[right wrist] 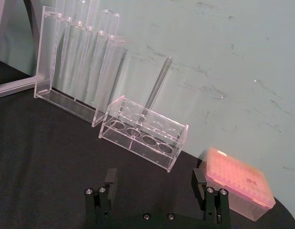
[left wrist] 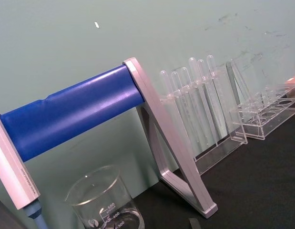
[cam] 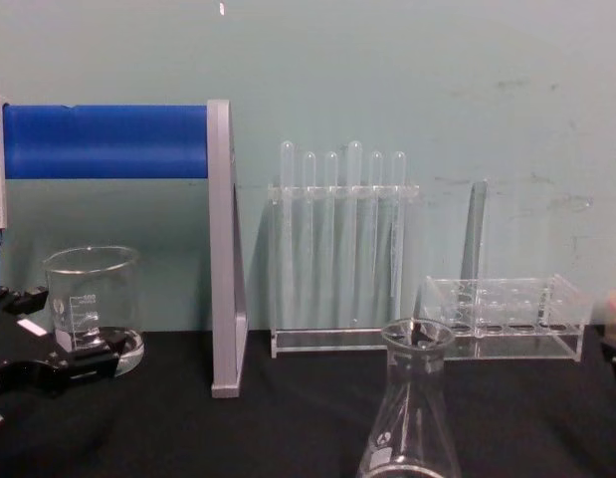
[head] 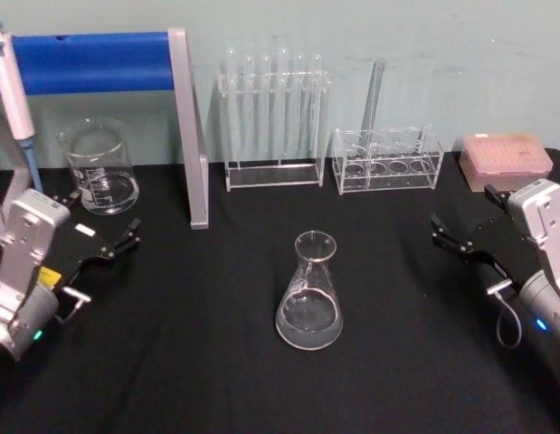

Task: Grasp the erlenmeyer flask with one hand, shake it three times, then place it back.

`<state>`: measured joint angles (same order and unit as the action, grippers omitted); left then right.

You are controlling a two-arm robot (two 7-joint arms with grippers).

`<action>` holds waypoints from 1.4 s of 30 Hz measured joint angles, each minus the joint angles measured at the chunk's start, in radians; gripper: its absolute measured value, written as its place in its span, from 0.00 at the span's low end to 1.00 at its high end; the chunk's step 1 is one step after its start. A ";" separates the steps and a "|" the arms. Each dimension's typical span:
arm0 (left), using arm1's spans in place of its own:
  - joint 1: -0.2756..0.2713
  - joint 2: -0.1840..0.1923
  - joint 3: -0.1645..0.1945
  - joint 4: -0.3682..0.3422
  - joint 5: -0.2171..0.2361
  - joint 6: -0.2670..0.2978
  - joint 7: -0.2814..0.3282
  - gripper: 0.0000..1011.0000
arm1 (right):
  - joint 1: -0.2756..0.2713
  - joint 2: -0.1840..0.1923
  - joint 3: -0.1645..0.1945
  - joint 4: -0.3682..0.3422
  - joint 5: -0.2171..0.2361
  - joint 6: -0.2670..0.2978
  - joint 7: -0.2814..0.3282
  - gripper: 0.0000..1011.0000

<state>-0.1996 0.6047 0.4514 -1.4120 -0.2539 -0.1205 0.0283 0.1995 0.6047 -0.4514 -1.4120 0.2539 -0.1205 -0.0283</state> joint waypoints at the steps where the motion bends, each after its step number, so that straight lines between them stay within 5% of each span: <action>1: 0.000 0.000 0.000 0.000 0.000 0.000 0.000 0.99 | 0.000 0.000 0.000 0.000 0.000 0.000 0.000 0.99; 18: 0.000 0.000 0.000 0.000 0.000 0.000 0.000 0.99 | -0.070 0.048 0.058 -0.092 0.101 -0.001 0.204 0.99; 25: 0.000 0.000 0.000 0.000 0.000 0.000 0.000 0.99 | -0.115 0.079 0.079 -0.165 0.180 -0.020 0.338 0.99; 42: 0.000 0.000 0.000 0.000 0.000 0.000 0.000 0.99 | -0.119 0.072 0.073 -0.182 0.301 -0.015 0.605 0.99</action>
<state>-0.1995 0.6047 0.4514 -1.4120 -0.2539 -0.1205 0.0283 0.0810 0.6768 -0.3780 -1.5938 0.5549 -0.1351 0.5762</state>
